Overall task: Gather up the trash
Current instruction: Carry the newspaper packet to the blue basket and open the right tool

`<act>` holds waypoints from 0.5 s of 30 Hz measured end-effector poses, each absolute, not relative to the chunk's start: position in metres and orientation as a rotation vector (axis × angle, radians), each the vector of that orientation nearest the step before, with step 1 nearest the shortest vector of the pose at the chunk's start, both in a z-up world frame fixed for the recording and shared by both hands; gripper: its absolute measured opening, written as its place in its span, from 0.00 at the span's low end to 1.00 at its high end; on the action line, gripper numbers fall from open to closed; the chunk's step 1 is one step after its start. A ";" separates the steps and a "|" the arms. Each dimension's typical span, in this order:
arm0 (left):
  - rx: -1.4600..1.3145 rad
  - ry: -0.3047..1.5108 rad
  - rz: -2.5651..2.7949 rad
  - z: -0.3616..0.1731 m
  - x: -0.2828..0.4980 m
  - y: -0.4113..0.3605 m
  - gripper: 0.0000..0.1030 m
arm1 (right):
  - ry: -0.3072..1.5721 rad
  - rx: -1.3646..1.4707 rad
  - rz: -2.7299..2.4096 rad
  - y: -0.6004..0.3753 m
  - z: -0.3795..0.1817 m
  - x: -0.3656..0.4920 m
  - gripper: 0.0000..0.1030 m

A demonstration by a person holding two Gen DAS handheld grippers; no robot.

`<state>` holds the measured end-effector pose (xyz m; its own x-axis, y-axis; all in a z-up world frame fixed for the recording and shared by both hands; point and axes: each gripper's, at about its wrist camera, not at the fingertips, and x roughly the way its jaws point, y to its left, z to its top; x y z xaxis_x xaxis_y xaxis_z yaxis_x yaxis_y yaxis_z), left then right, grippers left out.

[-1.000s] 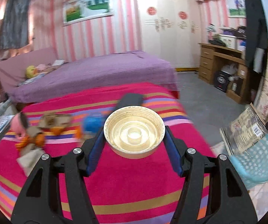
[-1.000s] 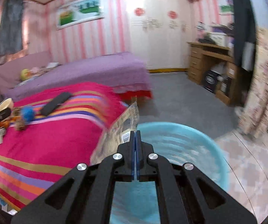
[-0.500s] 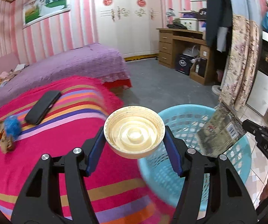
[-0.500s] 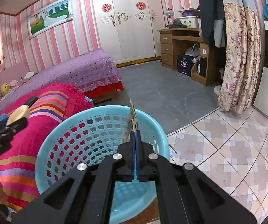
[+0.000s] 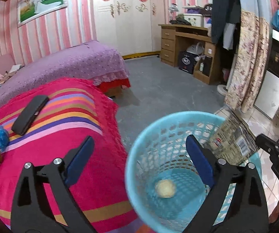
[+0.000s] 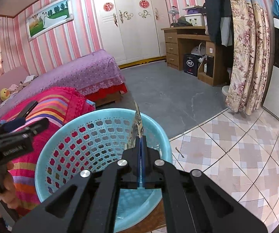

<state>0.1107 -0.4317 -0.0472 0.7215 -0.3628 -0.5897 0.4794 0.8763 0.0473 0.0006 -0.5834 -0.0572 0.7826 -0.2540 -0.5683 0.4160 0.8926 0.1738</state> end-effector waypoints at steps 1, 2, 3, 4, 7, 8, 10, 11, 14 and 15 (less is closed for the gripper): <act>0.195 0.603 -0.461 -0.045 0.112 -0.426 0.90 | 0.567 0.299 -0.367 -0.582 -0.058 0.002 0.01; 0.189 0.596 -0.450 -0.043 0.114 -0.420 0.91 | 0.570 0.296 -0.368 -0.580 -0.057 0.003 0.01; 0.185 0.590 -0.442 -0.041 0.114 -0.416 0.91 | 0.574 0.291 -0.372 -0.578 -0.057 0.005 0.02; 0.181 0.582 -0.429 -0.038 0.115 -0.410 0.93 | 0.582 0.286 -0.375 -0.576 -0.057 0.007 0.03; 0.168 0.576 -0.397 -0.033 0.119 -0.388 0.94 | 0.603 0.264 -0.412 -0.568 -0.057 0.013 0.03; 0.162 0.576 -0.388 -0.031 0.120 -0.379 0.94 | 0.604 0.264 -0.420 -0.568 -0.056 0.014 0.06; 0.146 0.576 -0.374 -0.027 0.122 -0.365 0.94 | 0.595 0.273 -0.436 -0.564 -0.053 0.015 0.50; 0.137 0.575 -0.367 -0.025 0.123 -0.356 0.94 | 0.582 0.272 -0.442 -0.561 -0.051 0.015 0.57; 0.135 0.562 -0.336 -0.018 0.124 -0.331 0.94 | 0.572 0.252 -0.457 -0.550 -0.044 0.021 0.64; 0.136 0.557 -0.325 -0.016 0.124 -0.324 0.94 | 0.566 0.247 -0.465 -0.547 -0.042 0.022 0.76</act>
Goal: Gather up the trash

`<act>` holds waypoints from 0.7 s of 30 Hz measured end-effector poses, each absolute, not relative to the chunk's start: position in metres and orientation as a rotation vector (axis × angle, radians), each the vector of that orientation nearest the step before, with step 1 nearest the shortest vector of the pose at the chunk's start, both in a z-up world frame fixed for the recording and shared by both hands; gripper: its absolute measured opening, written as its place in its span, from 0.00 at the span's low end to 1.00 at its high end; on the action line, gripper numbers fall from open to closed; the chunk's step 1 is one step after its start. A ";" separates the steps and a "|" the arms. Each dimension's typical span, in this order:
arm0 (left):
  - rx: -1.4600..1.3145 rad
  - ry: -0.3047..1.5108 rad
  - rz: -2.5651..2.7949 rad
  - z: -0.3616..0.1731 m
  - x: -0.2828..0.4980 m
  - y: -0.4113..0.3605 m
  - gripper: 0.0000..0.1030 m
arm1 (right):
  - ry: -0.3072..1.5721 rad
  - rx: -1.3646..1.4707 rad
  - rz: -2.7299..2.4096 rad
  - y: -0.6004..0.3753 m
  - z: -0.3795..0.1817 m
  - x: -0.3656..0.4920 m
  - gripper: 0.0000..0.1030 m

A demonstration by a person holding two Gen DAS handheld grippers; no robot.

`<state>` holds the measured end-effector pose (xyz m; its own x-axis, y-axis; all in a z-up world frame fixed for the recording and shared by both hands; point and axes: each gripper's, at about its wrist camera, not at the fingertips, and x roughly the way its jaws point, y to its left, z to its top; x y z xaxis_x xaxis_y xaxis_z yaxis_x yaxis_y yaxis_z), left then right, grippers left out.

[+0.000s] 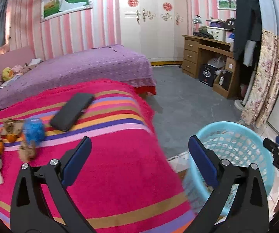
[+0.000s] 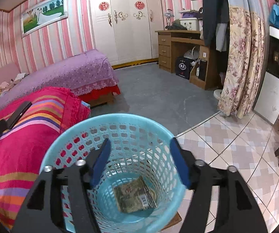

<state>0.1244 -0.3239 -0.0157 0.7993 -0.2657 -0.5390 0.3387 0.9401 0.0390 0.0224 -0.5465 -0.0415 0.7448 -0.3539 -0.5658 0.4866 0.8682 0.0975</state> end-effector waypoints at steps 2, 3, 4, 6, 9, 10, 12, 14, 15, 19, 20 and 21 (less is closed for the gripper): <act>0.131 0.542 -0.293 -0.009 0.126 -0.300 0.94 | 0.536 0.235 -0.476 -0.534 -0.034 0.026 0.87; 0.129 0.538 -0.279 -0.007 0.126 -0.291 0.94 | 0.526 0.232 -0.478 -0.530 -0.031 0.028 0.90; 0.127 0.535 -0.257 -0.004 0.128 -0.278 0.94 | 0.512 0.229 -0.478 -0.522 -0.027 0.030 0.91; 0.124 0.528 -0.213 0.002 0.131 -0.250 0.94 | 0.488 0.227 -0.465 -0.508 -0.019 0.036 0.93; 0.124 0.525 -0.162 0.007 0.134 -0.212 0.94 | 0.474 0.203 -0.446 -0.482 -0.014 0.049 0.94; 0.123 0.526 -0.144 0.008 0.136 -0.197 0.94 | 0.475 0.193 -0.440 -0.471 -0.014 0.057 0.94; 0.120 0.526 -0.105 0.009 0.137 -0.172 0.94 | 0.476 0.188 -0.420 -0.455 -0.014 0.068 0.94; 0.124 0.529 -0.068 0.007 0.136 -0.145 0.94 | 0.476 0.190 -0.389 -0.434 -0.013 0.079 0.94; 0.128 0.526 -0.054 0.007 0.136 -0.138 0.94 | 0.471 0.187 -0.371 -0.422 -0.012 0.085 0.94; 0.155 0.506 0.013 0.001 0.132 -0.098 0.94 | 0.468 0.165 -0.311 -0.380 -0.011 0.106 0.94; 0.154 0.504 0.029 -0.001 0.132 -0.087 0.94 | 0.469 0.158 -0.300 -0.373 -0.011 0.110 0.94; 0.148 0.505 0.036 -0.002 0.132 -0.080 0.94 | 0.475 0.146 -0.279 -0.360 -0.012 0.116 0.94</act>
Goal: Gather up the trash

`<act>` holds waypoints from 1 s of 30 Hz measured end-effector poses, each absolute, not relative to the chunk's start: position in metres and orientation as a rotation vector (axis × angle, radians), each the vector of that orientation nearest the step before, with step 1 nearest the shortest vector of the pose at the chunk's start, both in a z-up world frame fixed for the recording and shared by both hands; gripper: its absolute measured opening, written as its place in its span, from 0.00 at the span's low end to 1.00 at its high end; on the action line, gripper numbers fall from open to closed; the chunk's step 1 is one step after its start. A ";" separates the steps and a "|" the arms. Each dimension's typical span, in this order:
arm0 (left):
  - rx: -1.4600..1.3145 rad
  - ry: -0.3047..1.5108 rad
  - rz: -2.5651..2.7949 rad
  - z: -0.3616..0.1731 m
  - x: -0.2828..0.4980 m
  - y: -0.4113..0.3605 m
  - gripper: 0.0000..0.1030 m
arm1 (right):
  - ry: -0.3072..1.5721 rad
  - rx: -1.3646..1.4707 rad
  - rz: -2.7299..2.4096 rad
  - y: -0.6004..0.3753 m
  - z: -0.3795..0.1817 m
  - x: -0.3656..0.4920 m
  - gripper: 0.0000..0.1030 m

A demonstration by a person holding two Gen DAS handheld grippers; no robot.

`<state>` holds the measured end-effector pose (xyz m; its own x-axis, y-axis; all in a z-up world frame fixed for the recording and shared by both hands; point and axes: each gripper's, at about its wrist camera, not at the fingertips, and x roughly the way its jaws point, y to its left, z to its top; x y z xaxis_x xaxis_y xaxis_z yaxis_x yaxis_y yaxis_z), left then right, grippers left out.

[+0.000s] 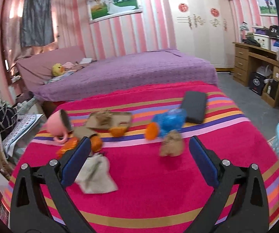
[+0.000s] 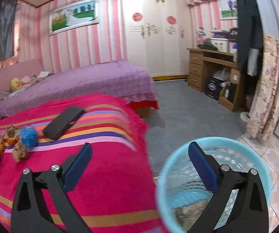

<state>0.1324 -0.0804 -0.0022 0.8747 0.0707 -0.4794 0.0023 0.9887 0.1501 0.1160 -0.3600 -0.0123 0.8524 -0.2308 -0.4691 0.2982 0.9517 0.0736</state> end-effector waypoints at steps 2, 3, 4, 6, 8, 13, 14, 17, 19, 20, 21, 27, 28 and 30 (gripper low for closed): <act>0.120 0.519 0.041 -0.007 0.134 -0.061 0.94 | 0.484 0.122 -0.257 -0.343 -0.013 0.123 0.94; 0.098 0.537 0.037 -0.010 0.137 -0.050 0.94 | 0.488 0.109 -0.248 -0.335 -0.014 0.125 0.94; 0.079 0.557 0.038 -0.014 0.141 -0.040 0.94 | 0.494 0.094 -0.236 -0.325 -0.015 0.129 0.94; 0.049 0.579 0.052 -0.021 0.147 -0.023 0.94 | 0.505 0.076 -0.218 -0.308 -0.018 0.134 0.94; 0.025 0.592 0.072 -0.025 0.152 -0.005 0.94 | 0.517 0.064 -0.203 -0.297 -0.020 0.138 0.94; 0.050 0.637 0.114 -0.043 0.156 0.027 0.94 | 0.550 -0.012 -0.174 -0.266 -0.027 0.147 0.94; 0.059 0.648 0.117 -0.048 0.156 0.031 0.94 | 0.554 -0.021 -0.171 -0.263 -0.028 0.150 0.94; 0.070 0.713 0.126 -0.065 0.163 0.044 0.91 | 0.568 -0.055 -0.168 -0.251 -0.030 0.154 0.94; 0.052 0.754 0.119 -0.073 0.169 0.049 0.80 | 0.573 -0.076 -0.175 -0.245 -0.031 0.156 0.94; 0.032 0.782 0.096 -0.077 0.174 0.052 0.71 | 0.576 -0.085 -0.175 -0.242 -0.031 0.156 0.94; 0.023 0.794 0.077 -0.078 0.176 0.052 0.66 | 0.580 -0.092 -0.174 -0.240 -0.031 0.158 0.94; 0.030 0.792 0.021 -0.066 0.171 0.042 0.23 | 0.611 -0.123 -0.126 -0.223 -0.032 0.159 0.94; 0.027 0.773 0.016 -0.059 0.169 0.043 0.23 | 0.614 -0.120 -0.118 -0.222 -0.031 0.159 0.94; 0.004 0.725 0.013 -0.042 0.164 0.049 0.23 | 0.619 -0.100 -0.087 -0.217 -0.029 0.158 0.94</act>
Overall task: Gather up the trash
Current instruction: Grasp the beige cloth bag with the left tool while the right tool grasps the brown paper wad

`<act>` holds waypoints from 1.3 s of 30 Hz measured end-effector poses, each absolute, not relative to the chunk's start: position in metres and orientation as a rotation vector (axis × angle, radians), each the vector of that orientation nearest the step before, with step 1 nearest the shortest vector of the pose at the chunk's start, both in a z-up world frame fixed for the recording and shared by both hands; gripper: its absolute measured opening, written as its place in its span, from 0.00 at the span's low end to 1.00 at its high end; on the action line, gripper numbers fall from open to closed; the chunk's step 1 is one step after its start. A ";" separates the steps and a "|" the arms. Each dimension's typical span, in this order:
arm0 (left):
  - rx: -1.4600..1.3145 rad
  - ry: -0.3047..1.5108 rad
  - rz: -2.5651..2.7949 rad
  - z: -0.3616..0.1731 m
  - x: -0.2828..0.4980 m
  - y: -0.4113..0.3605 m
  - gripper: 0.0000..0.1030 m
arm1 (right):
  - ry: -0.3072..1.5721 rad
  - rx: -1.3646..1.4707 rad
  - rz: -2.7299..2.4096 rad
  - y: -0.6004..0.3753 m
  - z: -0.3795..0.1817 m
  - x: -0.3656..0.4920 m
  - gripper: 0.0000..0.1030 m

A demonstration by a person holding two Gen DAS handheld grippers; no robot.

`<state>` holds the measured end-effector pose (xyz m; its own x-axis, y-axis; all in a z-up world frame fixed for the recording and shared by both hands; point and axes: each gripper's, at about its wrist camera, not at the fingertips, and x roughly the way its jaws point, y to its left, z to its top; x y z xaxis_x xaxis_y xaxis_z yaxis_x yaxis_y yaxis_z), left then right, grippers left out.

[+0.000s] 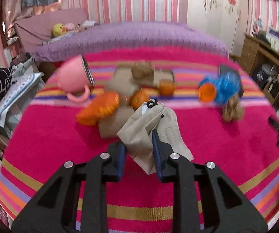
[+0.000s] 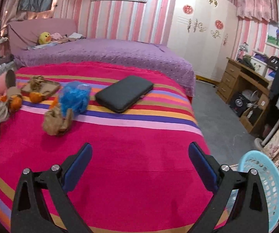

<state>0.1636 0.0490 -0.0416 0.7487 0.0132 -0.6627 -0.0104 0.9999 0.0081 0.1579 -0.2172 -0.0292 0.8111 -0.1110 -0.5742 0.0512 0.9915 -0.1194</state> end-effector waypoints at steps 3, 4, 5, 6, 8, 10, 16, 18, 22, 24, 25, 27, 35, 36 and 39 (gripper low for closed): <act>-0.007 0.659 0.043 -0.021 0.160 0.057 0.22 | 0.610 -0.102 -0.061 -0.205 -0.027 0.157 0.94; -0.006 0.651 0.055 -0.019 0.160 0.060 0.22 | 0.601 -0.112 -0.048 -0.197 -0.026 0.156 0.94; -0.001 0.641 0.072 -0.017 0.162 0.063 0.22 | 0.596 -0.114 -0.040 -0.190 -0.025 0.157 0.94; 0.009 0.630 0.097 -0.015 0.165 0.067 0.22 | 0.592 -0.111 -0.027 -0.185 -0.025 0.159 0.94; 0.011 0.620 0.142 -0.015 0.170 0.076 0.22 | 0.600 -0.092 0.014 -0.171 -0.024 0.166 0.94; -0.008 0.628 0.186 -0.017 0.177 0.092 0.22 | 0.620 -0.095 0.053 -0.156 -0.027 0.176 0.94; -0.058 0.639 0.257 -0.019 0.183 0.124 0.22 | 0.673 -0.112 0.085 -0.123 -0.035 0.208 0.91; -0.077 0.651 0.252 -0.020 0.183 0.126 0.22 | 0.706 -0.114 0.100 -0.115 -0.039 0.221 0.78; -0.078 0.646 0.232 -0.017 0.183 0.118 0.22 | 0.774 -0.091 0.141 -0.110 -0.051 0.233 0.44; -0.064 0.638 0.226 -0.015 0.180 0.112 0.22 | 0.756 -0.088 0.149 -0.111 -0.049 0.227 0.42; -0.058 0.633 0.221 -0.014 0.179 0.108 0.22 | 0.750 -0.080 0.156 -0.113 -0.047 0.224 0.42; -0.050 0.621 0.208 -0.011 0.176 0.100 0.22 | 0.724 -0.068 0.148 -0.122 -0.042 0.213 0.42; -0.061 0.599 0.123 -0.006 0.168 0.056 0.23 | 0.645 -0.037 0.084 -0.179 -0.023 0.169 0.41; -0.051 0.598 0.114 -0.006 0.168 0.048 0.22 | 0.639 -0.034 0.078 -0.186 -0.022 0.166 0.41; -0.033 0.596 0.098 -0.010 0.167 0.027 0.22 | 0.616 -0.019 0.045 -0.212 -0.020 0.156 0.41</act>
<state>0.1670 0.0267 -0.0097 0.8233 0.0831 -0.5615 -0.1020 0.9948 -0.0023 0.1555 -0.2115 -0.0204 0.8150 0.0367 -0.5784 -0.0483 0.9988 -0.0046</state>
